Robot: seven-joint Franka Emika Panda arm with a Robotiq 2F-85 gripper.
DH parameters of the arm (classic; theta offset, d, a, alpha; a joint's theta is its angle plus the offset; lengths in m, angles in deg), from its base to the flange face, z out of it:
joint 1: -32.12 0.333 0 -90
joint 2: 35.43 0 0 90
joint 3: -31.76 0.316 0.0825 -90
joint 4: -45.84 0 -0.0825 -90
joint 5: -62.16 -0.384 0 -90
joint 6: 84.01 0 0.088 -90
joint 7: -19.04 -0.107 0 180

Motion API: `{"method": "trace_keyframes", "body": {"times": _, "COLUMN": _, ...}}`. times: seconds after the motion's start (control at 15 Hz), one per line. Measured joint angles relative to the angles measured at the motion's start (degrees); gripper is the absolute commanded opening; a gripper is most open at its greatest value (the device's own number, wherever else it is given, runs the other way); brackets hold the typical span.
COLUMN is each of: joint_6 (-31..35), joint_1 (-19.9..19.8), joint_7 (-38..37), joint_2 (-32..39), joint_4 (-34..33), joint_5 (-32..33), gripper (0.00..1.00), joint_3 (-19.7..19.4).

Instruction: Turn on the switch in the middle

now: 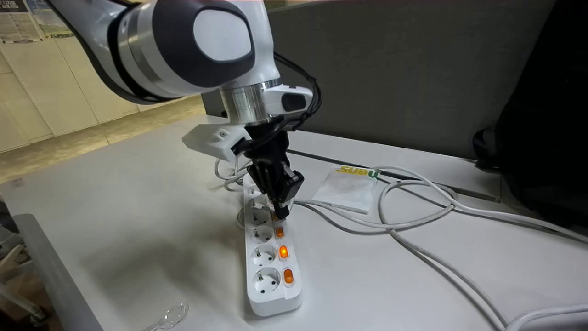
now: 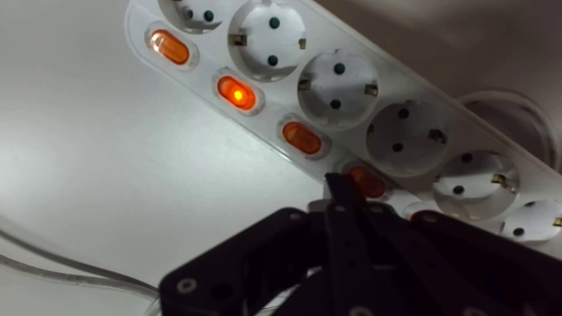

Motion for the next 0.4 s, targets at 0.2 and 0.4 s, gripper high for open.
{"method": "trace_keyframes", "body": {"times": 0.2, "joint_6": 0.36, "joint_1": 0.05, "joint_7": 0.24, "joint_2": 0.57, "joint_4": -0.1, "joint_5": 0.29, "gripper": 0.0, "joint_3": -0.01}}
{"method": "trace_keyframes", "body": {"times": 0.4, "joint_6": 0.35, "joint_1": 0.11, "joint_7": 0.66, "joint_2": 0.61, "joint_4": -0.18, "joint_5": 0.32, "gripper": 0.0, "joint_3": -0.04}}
